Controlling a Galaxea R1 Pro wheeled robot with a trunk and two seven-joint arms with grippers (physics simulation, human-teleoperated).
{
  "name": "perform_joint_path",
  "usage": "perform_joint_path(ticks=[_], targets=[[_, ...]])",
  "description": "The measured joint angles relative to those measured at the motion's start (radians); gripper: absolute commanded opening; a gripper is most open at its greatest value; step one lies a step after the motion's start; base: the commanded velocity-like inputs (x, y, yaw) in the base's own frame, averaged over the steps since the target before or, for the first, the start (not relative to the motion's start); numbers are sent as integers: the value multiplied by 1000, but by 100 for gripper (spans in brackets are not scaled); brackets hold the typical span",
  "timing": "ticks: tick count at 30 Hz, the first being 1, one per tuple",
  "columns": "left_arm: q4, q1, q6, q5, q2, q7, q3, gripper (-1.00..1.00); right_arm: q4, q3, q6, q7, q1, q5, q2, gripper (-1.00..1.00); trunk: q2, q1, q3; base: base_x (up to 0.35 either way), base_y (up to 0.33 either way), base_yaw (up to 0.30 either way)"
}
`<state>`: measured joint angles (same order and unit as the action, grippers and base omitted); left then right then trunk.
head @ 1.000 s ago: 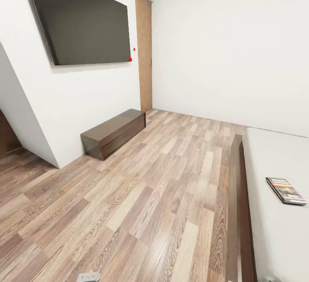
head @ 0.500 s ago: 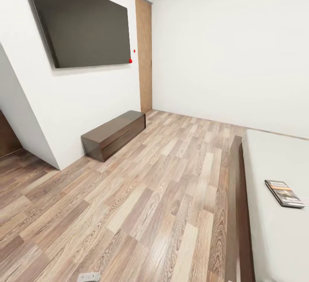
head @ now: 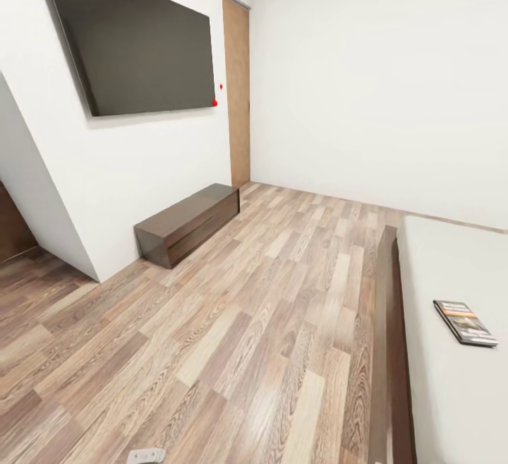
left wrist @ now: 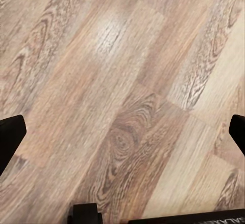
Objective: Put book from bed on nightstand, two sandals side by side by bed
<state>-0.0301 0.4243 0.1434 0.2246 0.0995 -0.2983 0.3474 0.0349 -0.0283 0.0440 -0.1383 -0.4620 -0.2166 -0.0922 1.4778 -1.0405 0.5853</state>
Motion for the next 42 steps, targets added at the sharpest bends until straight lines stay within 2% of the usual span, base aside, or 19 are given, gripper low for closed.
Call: perform_joint_path(ticks=[42], targets=[[0, 0, 0, 0, 0, 0, 0, 100, 1, 0, 0, 0, 0, 0, 0, 100, -294, 161, -132, 0, 0, 0]])
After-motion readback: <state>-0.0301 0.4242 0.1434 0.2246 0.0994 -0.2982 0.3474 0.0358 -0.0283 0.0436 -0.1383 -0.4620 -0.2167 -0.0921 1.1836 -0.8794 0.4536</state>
